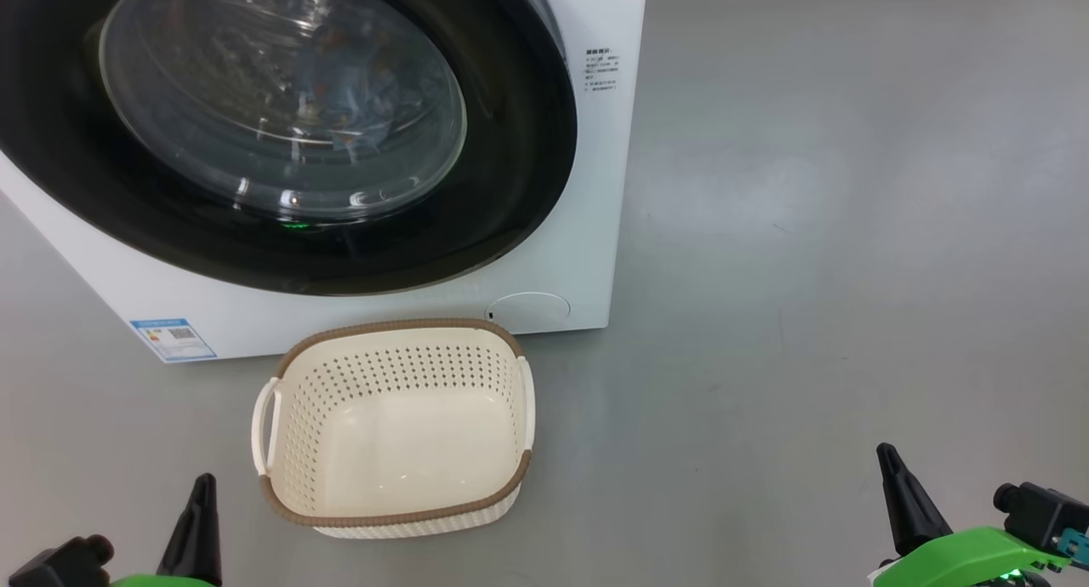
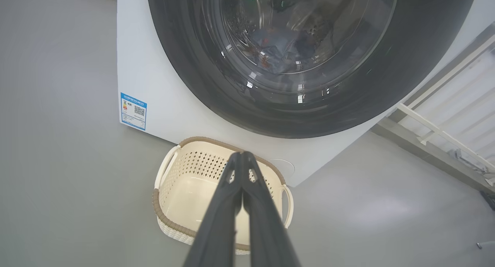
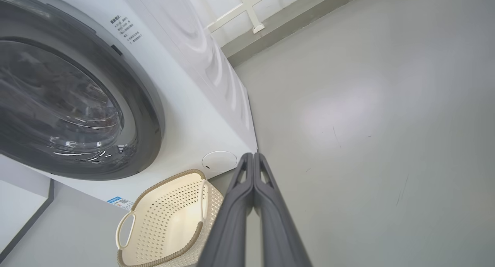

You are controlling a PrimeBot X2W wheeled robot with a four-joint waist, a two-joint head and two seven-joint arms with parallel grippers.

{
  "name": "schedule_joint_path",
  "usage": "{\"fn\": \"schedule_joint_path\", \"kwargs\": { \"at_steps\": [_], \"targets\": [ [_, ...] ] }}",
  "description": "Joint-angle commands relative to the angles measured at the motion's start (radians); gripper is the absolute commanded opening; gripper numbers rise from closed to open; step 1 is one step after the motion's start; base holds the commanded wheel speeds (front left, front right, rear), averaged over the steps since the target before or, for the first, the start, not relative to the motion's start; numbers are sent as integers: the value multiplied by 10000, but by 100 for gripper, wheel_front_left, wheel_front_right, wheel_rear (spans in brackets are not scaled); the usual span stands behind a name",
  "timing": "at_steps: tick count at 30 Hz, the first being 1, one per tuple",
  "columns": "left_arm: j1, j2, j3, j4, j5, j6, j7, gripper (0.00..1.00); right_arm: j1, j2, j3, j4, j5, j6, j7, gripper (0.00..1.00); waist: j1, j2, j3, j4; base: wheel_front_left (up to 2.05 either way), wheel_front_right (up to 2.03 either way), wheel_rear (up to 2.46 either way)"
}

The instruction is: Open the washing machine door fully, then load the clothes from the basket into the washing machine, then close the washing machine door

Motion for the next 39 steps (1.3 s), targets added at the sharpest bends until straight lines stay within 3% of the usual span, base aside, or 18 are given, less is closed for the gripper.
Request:
{"fn": "schedule_joint_path", "kwargs": {
  "at_steps": [1, 39],
  "targets": [
    [-324, 138, 205, -224, -212, -4, 67, 0, -182, -87, -27, -288, 290, -15, 63, 0, -1, -1, -9, 6, 0, 0, 0],
    [-542, -317, 657, -314, -3658, -9, 1153, 0, -273, 272, -336, -806, 3920, -33, 1161, 0, -1, -1, -294, 161, 0, 0, 0]
  ]
}}
